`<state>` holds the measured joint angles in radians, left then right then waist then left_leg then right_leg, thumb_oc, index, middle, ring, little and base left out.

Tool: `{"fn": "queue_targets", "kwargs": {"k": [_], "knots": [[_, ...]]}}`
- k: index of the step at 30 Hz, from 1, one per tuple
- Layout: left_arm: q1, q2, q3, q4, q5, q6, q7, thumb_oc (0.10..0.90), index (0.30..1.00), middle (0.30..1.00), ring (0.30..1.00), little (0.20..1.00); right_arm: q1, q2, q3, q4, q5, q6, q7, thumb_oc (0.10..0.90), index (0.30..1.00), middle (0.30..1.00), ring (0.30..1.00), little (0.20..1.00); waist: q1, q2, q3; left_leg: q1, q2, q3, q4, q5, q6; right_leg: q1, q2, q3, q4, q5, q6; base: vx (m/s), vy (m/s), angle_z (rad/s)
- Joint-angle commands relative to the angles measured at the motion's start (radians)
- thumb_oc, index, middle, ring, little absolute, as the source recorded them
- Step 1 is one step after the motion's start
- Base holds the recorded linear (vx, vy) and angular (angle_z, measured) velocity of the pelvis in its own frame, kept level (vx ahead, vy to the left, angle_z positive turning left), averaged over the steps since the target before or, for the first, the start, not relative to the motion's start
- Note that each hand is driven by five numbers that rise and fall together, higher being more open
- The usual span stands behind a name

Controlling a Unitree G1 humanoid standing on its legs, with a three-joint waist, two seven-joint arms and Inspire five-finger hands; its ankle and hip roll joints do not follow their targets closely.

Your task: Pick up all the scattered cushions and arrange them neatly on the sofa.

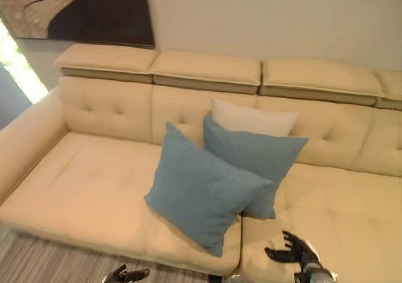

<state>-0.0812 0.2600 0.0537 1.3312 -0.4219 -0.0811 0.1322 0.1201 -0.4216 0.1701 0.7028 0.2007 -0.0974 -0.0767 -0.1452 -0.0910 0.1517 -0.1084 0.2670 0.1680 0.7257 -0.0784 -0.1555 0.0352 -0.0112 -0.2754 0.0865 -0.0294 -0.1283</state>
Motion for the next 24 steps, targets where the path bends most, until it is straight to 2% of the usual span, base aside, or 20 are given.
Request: {"fn": "queue_targets", "kwargs": {"k": [1,2,3,4,5,6,7,8,9,11,12,14,15,16,19,21,24], "knots": [[-0.028,0.091,0.015,-0.089,-0.038,-0.071,0.061,0.8,0.9,0.9,0.9,0.9,-0.007,-0.057,0.004,-0.141,-0.029,-0.066,-0.025,0.8,0.9,0.9,0.9,0.9,0.008,-0.033,0.017,0.047,-0.005,0.045,-0.188,0.019,0.072,-0.017,-0.033,0.048,0.061,-0.097,0.132,0.32,0.303,-0.75],[-0.027,0.095,0.026,-0.117,-0.066,-0.087,0.075,0.8,0.9,0.9,0.9,0.9,-0.012,-0.066,0.0,-0.176,-0.03,-0.073,-0.027,0.8,0.9,0.9,0.9,0.9,0.021,-0.031,0.014,0.053,0.006,0.011,-0.319,0.04,0.07,-0.008,-0.037,0.079,0.06,-0.105,0.146,0.46,0.481,-0.85],[-0.035,0.103,0.05,-0.197,-0.127,-0.147,0.129,0.8,0.9,0.9,0.9,0.9,-0.055,-0.076,-0.006,-0.219,-0.009,-0.098,-0.043,0.8,0.9,0.9,0.9,0.9,0.049,-0.003,0.017,0.059,0.05,-0.127,-0.537,0.122,0.04,0.013,-0.023,0.15,0.08,-0.138,0.169,0.36,0.382,-1.02],[-0.036,0.102,0.05,-0.198,-0.127,-0.147,0.13,0.8,0.9,0.9,0.9,0.9,-0.055,-0.076,-0.007,-0.219,-0.008,-0.097,-0.043,0.8,0.9,0.9,0.9,0.9,0.049,-0.003,0.017,0.063,0.05,-0.125,-0.548,0.13,0.039,0.012,-0.023,0.151,0.079,-0.136,0.168,0.36,0.37,-1.16],[-0.04,0.116,0.061,-0.265,-0.142,-0.188,0.176,0.8,0.9,0.9,0.9,0.9,-0.066,-0.069,-0.026,-0.257,0.033,-0.119,-0.051,0.8,0.9,0.9,0.9,0.9,0.061,0.005,0.019,0.062,0.066,-0.186,-0.611,0.174,0.026,0.025,-0.021,0.189,0.085,-0.147,0.177,0.25,0.287,-1.32],[-0.041,0.129,0.099,-0.333,-0.194,-0.24,0.199,0.8,0.9,0.9,0.9,0.9,-0.079,-0.059,-0.068,-0.325,0.104,-0.159,-0.052,0.8,0.9,0.9,0.9,0.9,0.054,0.025,0.008,0.076,0.073,-0.209,-0.675,0.175,0.006,0.032,-0.026,0.224,0.096,-0.169,0.194,0.26,0.29,-1.05],[-0.039,0.129,0.099,-0.333,-0.195,-0.241,0.198,0.8,0.9,0.9,0.9,0.9,-0.077,-0.06,-0.068,-0.328,0.105,-0.158,-0.051,0.8,0.9,0.9,0.9,0.9,0.059,0.025,0.009,0.086,0.075,-0.201,-0.682,0.176,0.006,0.032,-0.026,0.23,0.1,-0.172,0.194,0.32,0.41,-0.69],[-0.036,0.161,0.148,-0.417,-0.194,-0.282,0.228,0.8,0.9,0.9,0.9,0.9,-0.055,-0.051,-0.119,-0.385,0.138,-0.187,-0.047,0.8,0.9,0.9,0.9,0.9,0.044,0.04,-0.015,0.108,0.063,-0.178,-0.673,0.16,-0.015,0.028,-0.055,0.238,0.107,-0.17,0.216,0.24,0.316,-0.51],[-0.037,0.176,0.162,-0.464,-0.186,-0.307,0.249,0.8,0.9,0.9,0.9,0.9,-0.047,-0.049,-0.142,-0.403,0.146,-0.195,-0.053,0.8,0.9,0.9,0.9,0.9,0.04,0.037,-0.024,0.111,0.048,-0.166,-0.662,0.146,-0.017,0.033,-0.072,0.244,0.102,-0.161,0.225,0.31,0.39,-0.6],[-0.036,0.196,0.187,-0.549,-0.186,-0.337,0.275,0.8,0.9,0.9,0.9,0.9,-0.056,-0.039,-0.163,-0.449,0.162,-0.194,-0.058,0.8,0.9,0.9,0.9,0.9,0.034,0.032,-0.039,0.128,0.014,-0.138,-0.657,0.112,-0.008,0.029,-0.105,0.266,0.102,-0.136,0.248,0.17,0.208,-0.41],[-0.035,0.196,0.188,-0.551,-0.185,-0.336,0.276,0.8,0.9,0.9,0.9,0.9,-0.055,-0.039,-0.163,-0.451,0.162,-0.193,-0.058,0.8,0.9,0.9,0.9,0.9,0.037,0.031,-0.039,0.13,0.012,-0.134,-0.656,0.11,-0.007,0.028,-0.107,0.27,0.103,-0.136,0.25,0.1,0.159,-0.37],[-0.039,0.213,0.2,-0.633,-0.207,-0.354,0.285,0.8,0.9,0.9,0.9,0.9,-0.084,-0.033,-0.164,-0.482,0.167,-0.19,-0.063,0.8,0.9,0.9,0.9,0.9,0.03,0.038,-0.039,0.155,0.002,-0.078,-0.659,0.093,0.001,-0.018,-0.129,0.273,0.136,-0.097,0.266,0.04,0.191,-0.64],[-0.035,0.219,0.182,-0.738,-0.218,-0.341,0.246,0.8,0.9,0.9,0.9,0.9,-0.123,-0.03,-0.152,-0.505,0.176,-0.18,-0.062,0.8,0.9,0.9,0.9,0.9,0.049,0.049,-0.033,0.188,-0.002,0.001,-0.678,0.079,0.007,-0.081,-0.165,0.21,0.171,-0.056,0.285,0.01,0.218,-0.94],[-0.038,0.222,0.162,-0.748,-0.223,-0.323,0.219,0.8,0.9,0.9,0.9,0.9,-0.131,-0.025,-0.146,-0.506,0.189,-0.176,-0.053,0.8,0.9,0.9,0.9,0.9,0.05,0.052,-0.038,0.194,-0.01,0.017,-0.683,0.073,0.012,-0.082,-0.175,0.186,0.161,-0.05,0.291,0.02,0.19,-1.19],[-0.068,0.211,0.073,-0.788,-0.261,-0.271,0.124,0.8,0.9,0.9,0.9,0.9,-0.16,-0.022,-0.133,-0.487,0.22,-0.15,-0.043,0.8,0.9,0.9,0.9,0.9,0.041,0.06,-0.053,0.196,-0.034,0.024,-0.689,0.066,0.024,-0.048,-0.179,0.179,0.088,-0.044,0.297,0.09,0.076,-0.7],[-0.077,0.201,-0.005,-0.794,-0.257,-0.206,0.062,0.8,0.9,0.9,0.9,0.9,-0.179,-0.035,-0.111,-0.494,0.207,-0.118,-0.042,0.8,0.9,0.9,0.9,0.9,0.034,0.074,-0.063,0.207,-0.046,0.032,-0.711,0.067,0.029,-0.034,-0.187,0.178,0.042,-0.03,0.302,0.1,0.055,-0.02],[-0.078,0.181,-0.061,-0.798,-0.259,-0.171,0.028,0.8,0.9,0.9,0.9,0.9,-0.179,-0.026,-0.101,-0.514,0.23,-0.107,-0.035,0.8,0.9,0.9,0.9,0.9,0.029,0.084,-0.072,0.217,-0.052,0.037,-0.731,0.07,0.03,-0.015,-0.196,0.172,0.005,-0.022,0.306,0.07,0.025,-0.03]]}}
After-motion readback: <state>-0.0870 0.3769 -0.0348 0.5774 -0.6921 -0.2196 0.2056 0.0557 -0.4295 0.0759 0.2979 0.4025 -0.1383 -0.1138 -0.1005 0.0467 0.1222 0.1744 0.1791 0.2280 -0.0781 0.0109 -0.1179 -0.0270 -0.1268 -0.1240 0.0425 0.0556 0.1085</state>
